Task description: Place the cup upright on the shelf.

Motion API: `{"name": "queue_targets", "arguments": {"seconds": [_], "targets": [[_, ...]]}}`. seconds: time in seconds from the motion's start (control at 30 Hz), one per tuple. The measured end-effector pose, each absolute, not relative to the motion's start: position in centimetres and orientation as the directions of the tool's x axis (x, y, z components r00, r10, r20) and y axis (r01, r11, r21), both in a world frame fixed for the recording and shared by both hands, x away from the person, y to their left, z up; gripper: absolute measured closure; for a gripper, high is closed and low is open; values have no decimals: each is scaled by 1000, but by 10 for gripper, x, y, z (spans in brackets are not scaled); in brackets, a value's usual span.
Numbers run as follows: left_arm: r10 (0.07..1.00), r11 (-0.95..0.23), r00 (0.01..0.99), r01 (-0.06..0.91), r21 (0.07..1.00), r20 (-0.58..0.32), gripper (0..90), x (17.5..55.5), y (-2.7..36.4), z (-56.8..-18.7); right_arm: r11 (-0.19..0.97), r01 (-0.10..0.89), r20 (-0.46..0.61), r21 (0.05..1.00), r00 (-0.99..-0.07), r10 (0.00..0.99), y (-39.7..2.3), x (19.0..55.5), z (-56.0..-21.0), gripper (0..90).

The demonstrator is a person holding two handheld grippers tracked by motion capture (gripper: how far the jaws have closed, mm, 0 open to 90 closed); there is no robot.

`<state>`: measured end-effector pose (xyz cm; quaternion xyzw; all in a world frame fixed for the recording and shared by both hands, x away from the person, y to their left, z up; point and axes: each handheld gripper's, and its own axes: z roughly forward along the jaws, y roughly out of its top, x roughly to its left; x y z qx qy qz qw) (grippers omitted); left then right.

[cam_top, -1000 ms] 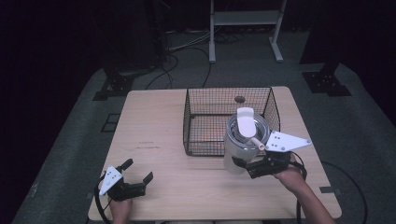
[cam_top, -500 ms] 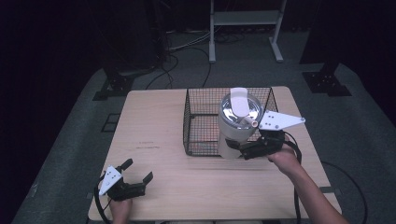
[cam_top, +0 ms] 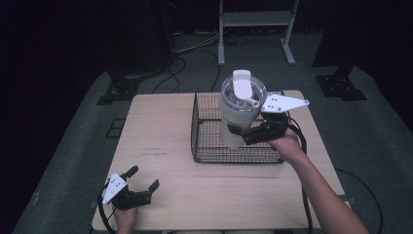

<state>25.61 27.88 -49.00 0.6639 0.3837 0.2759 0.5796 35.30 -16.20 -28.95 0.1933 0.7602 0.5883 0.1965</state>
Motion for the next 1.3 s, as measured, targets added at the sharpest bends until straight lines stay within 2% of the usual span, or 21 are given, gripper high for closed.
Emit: {"name": "queue_targets", "arguments": {"seconds": [0.47, 0.83, 1.3], "targets": [[828, -24, 554, 188, 982, -86, 0, 256, 280, -490, 234, 89, -60, 968, -823, 565, -144, 405, -291, 91], [827, -21, 556, 188, 982, -88, 0, 256, 280, -490, 226, 117, -40, 967, -806, 591, -132, 428, -296, 91], [824, -21, 560, 186, 982, -88, 0, 256, 282, -490, 229, 162, -12, 960, -793, 610, -119, 457, -326, 91]]}}
